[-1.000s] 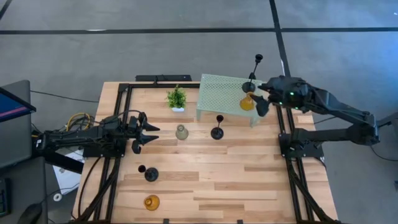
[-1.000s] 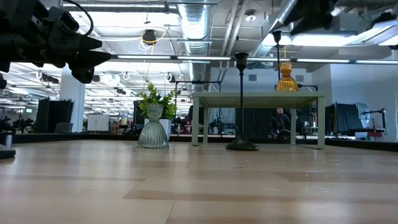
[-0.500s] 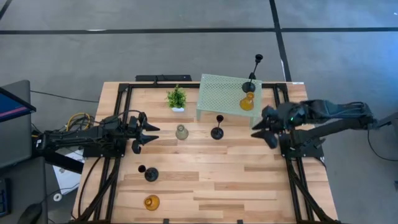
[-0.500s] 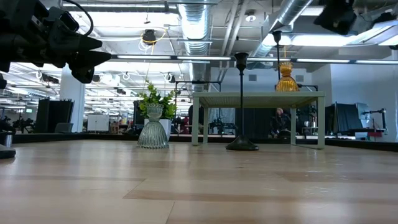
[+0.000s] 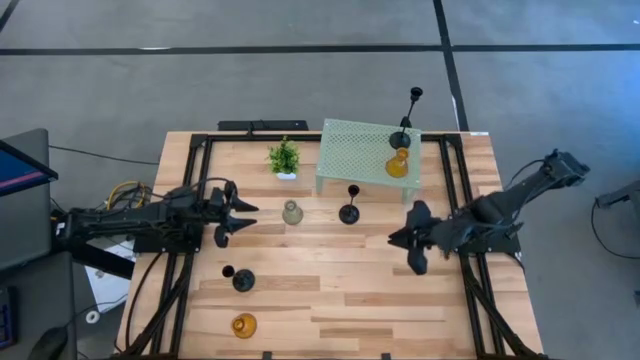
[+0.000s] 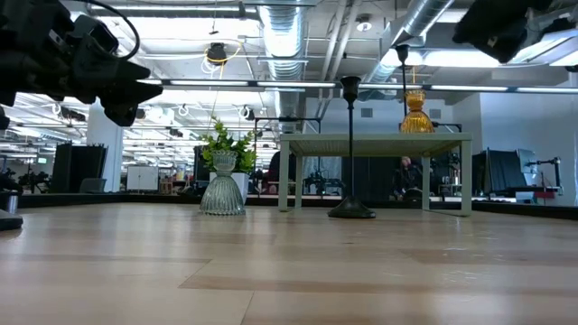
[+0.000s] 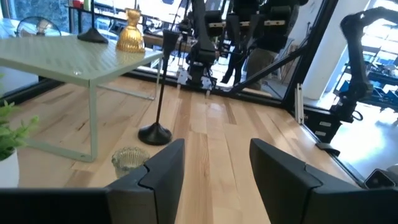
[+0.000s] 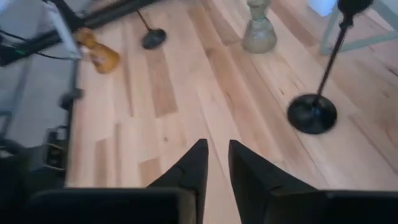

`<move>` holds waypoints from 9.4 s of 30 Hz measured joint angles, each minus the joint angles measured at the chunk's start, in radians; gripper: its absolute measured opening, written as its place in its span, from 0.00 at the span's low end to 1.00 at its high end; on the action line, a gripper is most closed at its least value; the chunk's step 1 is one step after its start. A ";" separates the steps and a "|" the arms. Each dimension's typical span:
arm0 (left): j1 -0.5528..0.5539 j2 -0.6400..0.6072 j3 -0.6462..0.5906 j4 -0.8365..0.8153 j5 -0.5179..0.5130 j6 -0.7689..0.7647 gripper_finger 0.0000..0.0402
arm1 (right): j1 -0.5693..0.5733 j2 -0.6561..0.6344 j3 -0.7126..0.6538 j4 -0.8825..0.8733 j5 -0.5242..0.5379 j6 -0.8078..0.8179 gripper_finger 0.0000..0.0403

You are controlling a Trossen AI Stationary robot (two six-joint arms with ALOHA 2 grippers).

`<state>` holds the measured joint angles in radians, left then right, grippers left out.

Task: Pick & Place candle stick holders
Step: Put the top right black metal candle holder on the shelf, then adjust the black metal candle holder on the shelf

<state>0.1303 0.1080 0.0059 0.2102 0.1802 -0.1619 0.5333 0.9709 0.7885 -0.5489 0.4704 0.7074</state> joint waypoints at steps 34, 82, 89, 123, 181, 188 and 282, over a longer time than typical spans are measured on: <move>-0.161 0.860 0.264 0.502 -0.116 0.209 0.45 | 0.057 -0.035 -0.008 -0.165 0.379 -0.116 0.00; -0.138 1.517 0.673 0.783 -0.271 0.282 0.45 | -0.341 -0.835 -0.546 0.359 -0.363 -0.734 0.00; -0.137 1.594 0.730 0.786 -0.322 0.279 0.45 | -0.340 -0.835 -0.546 0.364 -0.305 -0.734 0.00; -0.103 1.729 0.903 0.786 -0.365 0.136 0.45 | -0.340 -0.835 -0.545 0.379 -0.251 -0.735 0.00; -0.049 1.215 0.908 0.403 -0.234 0.341 0.03 | -0.340 -0.834 -0.545 0.440 -0.241 -0.731 0.00; 0.065 1.194 0.951 0.388 -0.146 0.316 0.03 | -0.340 -0.813 -0.545 0.462 -0.101 -0.689 0.00; 0.318 1.541 1.460 0.020 0.064 0.208 0.22 | -0.361 -0.632 -0.526 0.570 -0.159 -0.723 0.00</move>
<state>0.4480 1.6495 1.4663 0.2299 0.2442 0.0460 0.1726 0.3393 0.2628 0.0207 0.3112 -0.0157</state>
